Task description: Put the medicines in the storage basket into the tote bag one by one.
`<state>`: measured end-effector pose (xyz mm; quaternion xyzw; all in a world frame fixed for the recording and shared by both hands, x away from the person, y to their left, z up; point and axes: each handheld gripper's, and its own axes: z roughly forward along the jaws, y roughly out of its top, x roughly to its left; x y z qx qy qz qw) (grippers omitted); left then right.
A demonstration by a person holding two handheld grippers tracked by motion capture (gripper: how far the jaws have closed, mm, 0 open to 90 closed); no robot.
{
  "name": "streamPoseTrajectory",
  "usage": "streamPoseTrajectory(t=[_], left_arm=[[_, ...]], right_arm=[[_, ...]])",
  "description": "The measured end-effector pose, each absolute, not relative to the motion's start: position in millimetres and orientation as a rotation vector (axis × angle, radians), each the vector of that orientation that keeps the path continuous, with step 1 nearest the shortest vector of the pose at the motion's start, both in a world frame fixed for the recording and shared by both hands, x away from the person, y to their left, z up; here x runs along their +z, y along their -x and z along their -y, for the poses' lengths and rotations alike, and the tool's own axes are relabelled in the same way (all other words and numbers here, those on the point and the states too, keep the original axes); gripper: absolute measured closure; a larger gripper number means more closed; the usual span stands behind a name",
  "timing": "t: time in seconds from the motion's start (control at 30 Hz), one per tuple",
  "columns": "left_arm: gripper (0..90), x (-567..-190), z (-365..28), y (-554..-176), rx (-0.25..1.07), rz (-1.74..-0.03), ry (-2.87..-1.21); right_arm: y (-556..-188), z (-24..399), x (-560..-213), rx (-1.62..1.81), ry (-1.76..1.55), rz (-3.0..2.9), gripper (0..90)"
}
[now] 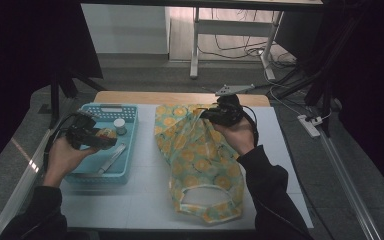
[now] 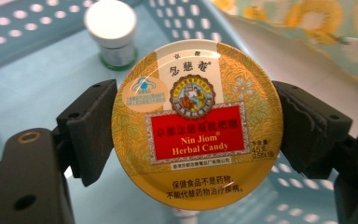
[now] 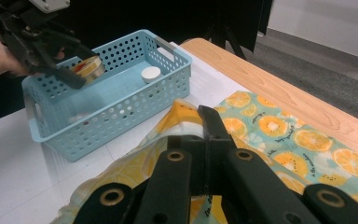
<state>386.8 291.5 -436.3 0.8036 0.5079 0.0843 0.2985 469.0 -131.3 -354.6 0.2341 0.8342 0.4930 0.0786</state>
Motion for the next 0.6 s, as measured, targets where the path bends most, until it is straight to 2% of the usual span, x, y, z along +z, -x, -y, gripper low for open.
streamPoseTrajectory(t=[0.6], left_arm=[[20.5,-417.7,-249.8,-368.4,0.189,-1.226,-2.163]], right_arm=[[-469.6,132.7,-356.8,1.478,-0.707,-2.497,90.0]])
